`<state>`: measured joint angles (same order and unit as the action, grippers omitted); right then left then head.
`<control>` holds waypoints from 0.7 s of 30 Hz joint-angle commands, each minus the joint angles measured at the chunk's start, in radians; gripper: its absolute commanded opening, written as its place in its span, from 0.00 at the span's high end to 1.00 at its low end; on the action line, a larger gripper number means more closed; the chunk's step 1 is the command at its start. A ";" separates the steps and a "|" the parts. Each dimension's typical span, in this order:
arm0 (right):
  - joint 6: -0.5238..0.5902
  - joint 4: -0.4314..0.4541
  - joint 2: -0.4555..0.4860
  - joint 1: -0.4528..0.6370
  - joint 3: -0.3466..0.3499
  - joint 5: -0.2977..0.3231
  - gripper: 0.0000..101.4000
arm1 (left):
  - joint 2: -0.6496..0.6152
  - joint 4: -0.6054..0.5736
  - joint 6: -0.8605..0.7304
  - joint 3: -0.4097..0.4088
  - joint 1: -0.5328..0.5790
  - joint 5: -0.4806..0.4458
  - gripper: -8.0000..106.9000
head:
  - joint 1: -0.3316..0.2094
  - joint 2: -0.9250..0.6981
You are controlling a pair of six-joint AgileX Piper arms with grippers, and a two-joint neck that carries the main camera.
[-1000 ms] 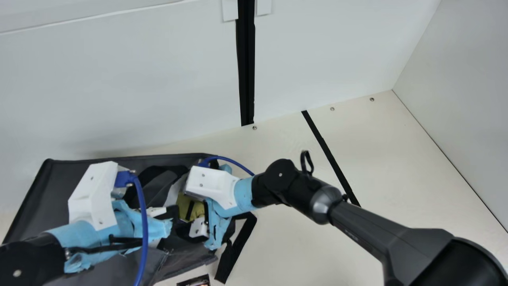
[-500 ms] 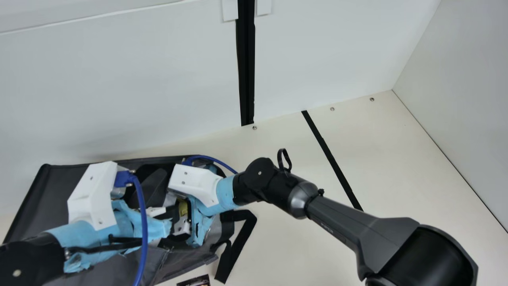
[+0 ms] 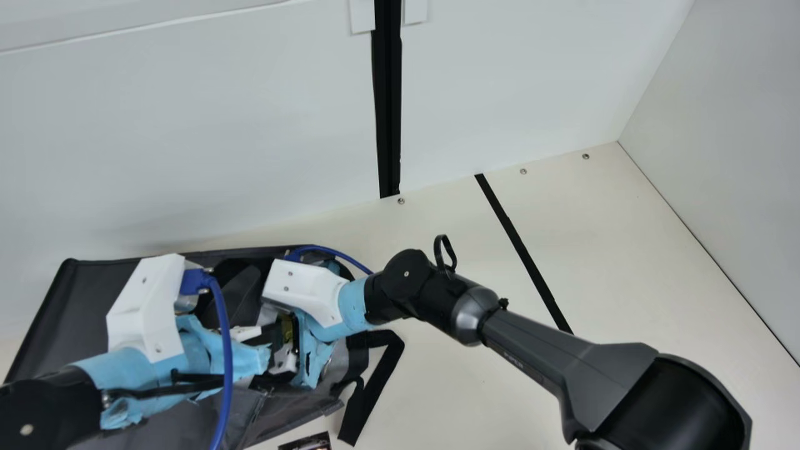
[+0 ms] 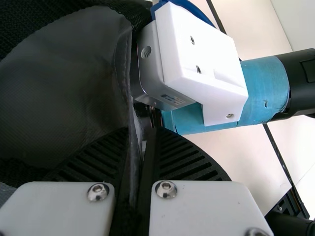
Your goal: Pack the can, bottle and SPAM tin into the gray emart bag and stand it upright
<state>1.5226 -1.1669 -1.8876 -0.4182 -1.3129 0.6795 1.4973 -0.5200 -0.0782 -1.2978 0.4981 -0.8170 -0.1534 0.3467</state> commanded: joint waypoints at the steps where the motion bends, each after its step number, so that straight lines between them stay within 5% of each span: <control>1: 0.001 0.004 0.004 -0.001 0.004 0.003 0.21 | 0.000 0.000 0.000 0.000 0.000 0.000 1.00 | -0.021 0.002; 6: 0.001 0.007 0.017 -0.001 0.014 0.005 0.06 | 0.000 0.000 0.000 0.000 0.000 0.000 1.00 | -0.021 0.002; 21: 0.014 0.014 0.112 0.044 0.094 0.036 0.06 | 0.000 0.000 0.000 0.000 0.000 0.000 1.00 | -0.021 0.002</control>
<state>1.5341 -1.1552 -1.7828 -0.3777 -1.2254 0.7114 1.4973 -0.5200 -0.0782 -1.2978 0.4981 -0.8170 -0.1519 0.3467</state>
